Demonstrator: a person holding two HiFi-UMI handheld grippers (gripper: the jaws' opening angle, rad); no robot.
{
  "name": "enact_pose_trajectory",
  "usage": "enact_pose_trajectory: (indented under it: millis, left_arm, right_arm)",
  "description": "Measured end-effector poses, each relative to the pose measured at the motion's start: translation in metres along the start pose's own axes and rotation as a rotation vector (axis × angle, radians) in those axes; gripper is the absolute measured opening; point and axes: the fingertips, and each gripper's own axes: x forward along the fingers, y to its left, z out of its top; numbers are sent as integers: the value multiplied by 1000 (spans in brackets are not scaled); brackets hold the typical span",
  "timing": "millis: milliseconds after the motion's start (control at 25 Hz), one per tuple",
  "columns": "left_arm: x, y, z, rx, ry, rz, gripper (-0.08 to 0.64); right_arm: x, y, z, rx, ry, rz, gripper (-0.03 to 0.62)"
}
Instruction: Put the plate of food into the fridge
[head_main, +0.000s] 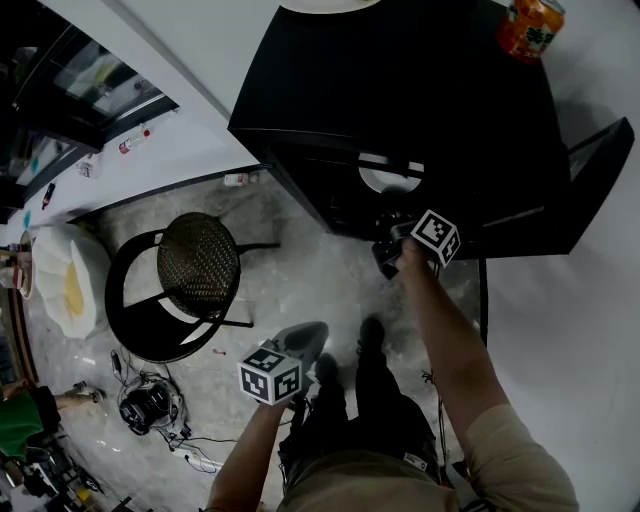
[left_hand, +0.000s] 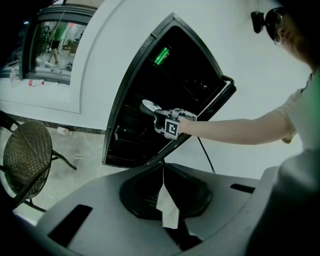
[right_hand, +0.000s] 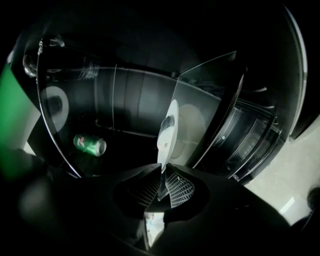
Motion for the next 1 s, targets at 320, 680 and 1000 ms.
enact_pose_trajectory:
  millis: [320,680,1000]
  left_arm:
    - [-1,5,-5,-12,1,6,12]
    - [1,4,0,-13,-11,-1,12]
    - [0,3,5,-12,-19,-2,12]
  right_arm:
    - [10,1,9,50,-12,-10,38]
    - [9,2,1,94,60,11,38]
    - [2,-1,-16,128,188,-38,38]
